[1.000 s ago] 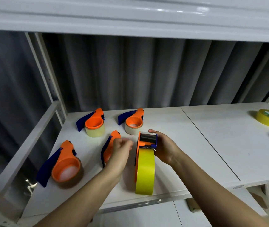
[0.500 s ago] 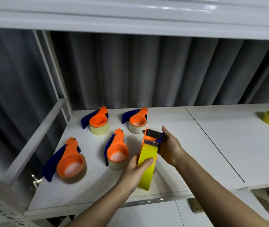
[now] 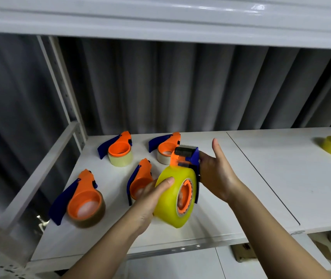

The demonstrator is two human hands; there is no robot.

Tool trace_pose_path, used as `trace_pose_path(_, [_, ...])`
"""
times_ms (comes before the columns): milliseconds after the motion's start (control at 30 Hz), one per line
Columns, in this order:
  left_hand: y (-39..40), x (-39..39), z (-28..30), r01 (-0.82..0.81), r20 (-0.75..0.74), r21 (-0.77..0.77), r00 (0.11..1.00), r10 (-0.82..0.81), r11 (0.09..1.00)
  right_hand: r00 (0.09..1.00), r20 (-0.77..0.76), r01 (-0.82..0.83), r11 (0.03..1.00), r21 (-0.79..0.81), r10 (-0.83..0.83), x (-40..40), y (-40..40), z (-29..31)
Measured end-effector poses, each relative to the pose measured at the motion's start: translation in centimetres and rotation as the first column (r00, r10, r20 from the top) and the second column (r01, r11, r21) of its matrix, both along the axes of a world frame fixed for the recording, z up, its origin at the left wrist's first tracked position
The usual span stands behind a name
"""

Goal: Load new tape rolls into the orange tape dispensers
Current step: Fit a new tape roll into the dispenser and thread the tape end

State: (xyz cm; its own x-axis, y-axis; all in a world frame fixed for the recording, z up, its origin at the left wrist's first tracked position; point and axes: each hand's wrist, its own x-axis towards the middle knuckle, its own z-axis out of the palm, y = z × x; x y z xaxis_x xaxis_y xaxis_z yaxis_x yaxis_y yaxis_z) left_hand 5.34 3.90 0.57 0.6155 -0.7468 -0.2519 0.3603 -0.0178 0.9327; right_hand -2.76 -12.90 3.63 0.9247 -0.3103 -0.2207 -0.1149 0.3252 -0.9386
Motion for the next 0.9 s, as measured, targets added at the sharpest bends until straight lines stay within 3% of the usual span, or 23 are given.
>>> trace_pose_path(333, [0.1,0.7,0.1,0.034,-0.014,-0.040,0.999,-0.035,0.999,0.995,-0.089,0.047,0.996,-0.072,-0.054,1.1,0.1,0.4])
trace_pose_path(467, [-0.2,0.9,0.3,0.045,-0.007,-0.033,0.999,-0.045,0.998,0.985,-0.083,0.135,0.970,-0.203,-0.154,2.2,1.0,-0.5])
trace_pose_path(800, [-0.8,1.1,0.5,0.057,-0.022,0.018,0.998,-0.057,0.998,0.985,-0.100,0.141,0.990,-0.028,-0.143,1.6,0.5,-0.4])
trace_pose_path(900, [-1.2,1.1,0.7,0.090,-0.023,0.025,0.996,-0.090,0.996,0.939,-0.121,0.305,0.941,-0.144,-0.322,1.6,0.6,-0.6])
